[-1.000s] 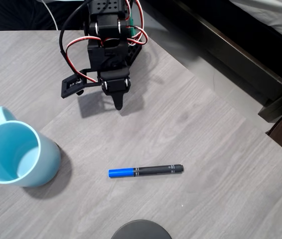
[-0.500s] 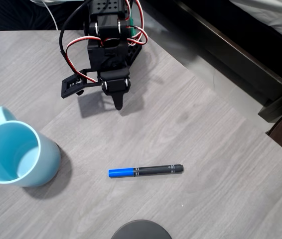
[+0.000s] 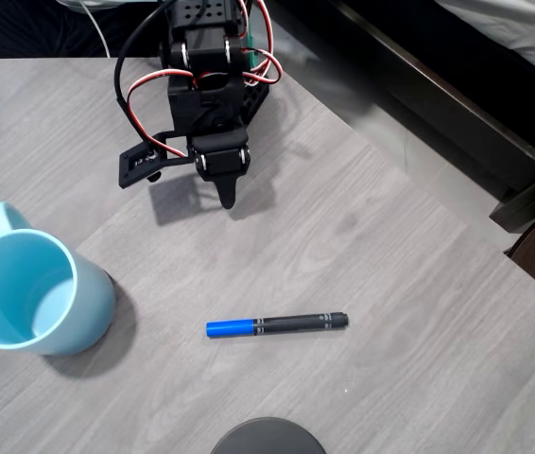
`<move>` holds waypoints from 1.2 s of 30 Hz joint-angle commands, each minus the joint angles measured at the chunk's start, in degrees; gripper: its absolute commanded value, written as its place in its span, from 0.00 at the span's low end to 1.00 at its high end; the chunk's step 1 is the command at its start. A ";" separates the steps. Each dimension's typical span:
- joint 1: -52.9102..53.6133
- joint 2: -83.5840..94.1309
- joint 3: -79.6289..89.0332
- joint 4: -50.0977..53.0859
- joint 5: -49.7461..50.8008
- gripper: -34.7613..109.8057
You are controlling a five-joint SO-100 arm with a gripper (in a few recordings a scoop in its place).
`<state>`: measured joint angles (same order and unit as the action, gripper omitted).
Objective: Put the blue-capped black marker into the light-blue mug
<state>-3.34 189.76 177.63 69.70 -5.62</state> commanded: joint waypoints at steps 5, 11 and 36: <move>-5.71 1.49 0.09 -9.05 1.49 0.24; -3.87 1.49 -6.50 -13.62 -2.72 0.24; -14.94 -114.79 -104.06 1.23 19.16 0.24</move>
<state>-17.49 78.93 79.80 70.31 11.51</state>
